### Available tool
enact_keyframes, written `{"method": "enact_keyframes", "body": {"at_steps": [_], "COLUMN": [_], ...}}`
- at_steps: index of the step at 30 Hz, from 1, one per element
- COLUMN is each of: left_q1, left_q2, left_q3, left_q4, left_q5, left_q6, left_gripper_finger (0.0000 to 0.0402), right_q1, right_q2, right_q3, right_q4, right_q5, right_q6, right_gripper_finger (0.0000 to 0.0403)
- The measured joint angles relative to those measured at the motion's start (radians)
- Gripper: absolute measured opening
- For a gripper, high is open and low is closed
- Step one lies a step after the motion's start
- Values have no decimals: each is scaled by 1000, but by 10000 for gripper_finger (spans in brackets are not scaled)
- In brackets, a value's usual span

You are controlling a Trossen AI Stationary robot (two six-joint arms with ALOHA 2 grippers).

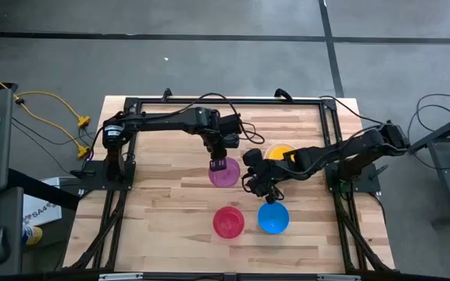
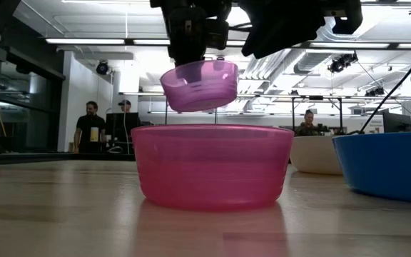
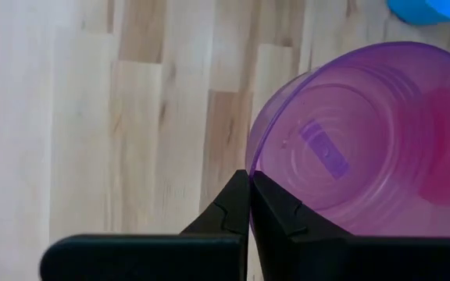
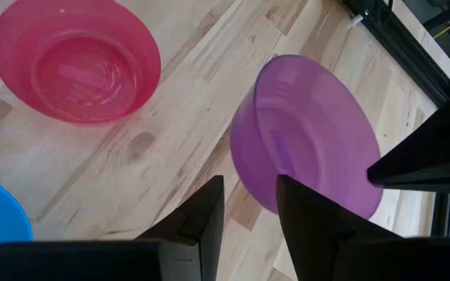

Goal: Nest bowls inside each other
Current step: Stack the violet bowl on top of the yellow bowl

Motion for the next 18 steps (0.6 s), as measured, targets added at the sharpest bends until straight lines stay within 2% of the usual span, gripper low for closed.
{"method": "enact_keyframes", "body": {"at_steps": [10, 18], "left_q1": [-7, -7], "left_q2": [0, 0], "left_q3": [0, 3], "left_q4": [19, -6], "left_q5": [-5, 19], "left_q6": [24, 12], "left_gripper_finger": [0, 0], "right_q1": [0, -6], "right_q2": [0, 8], "right_q3": [36, 74], "right_q4": [-35, -49], "right_q5": [-3, -74], "right_q6": [-20, -19], "right_gripper_finger": [111, 96]}}
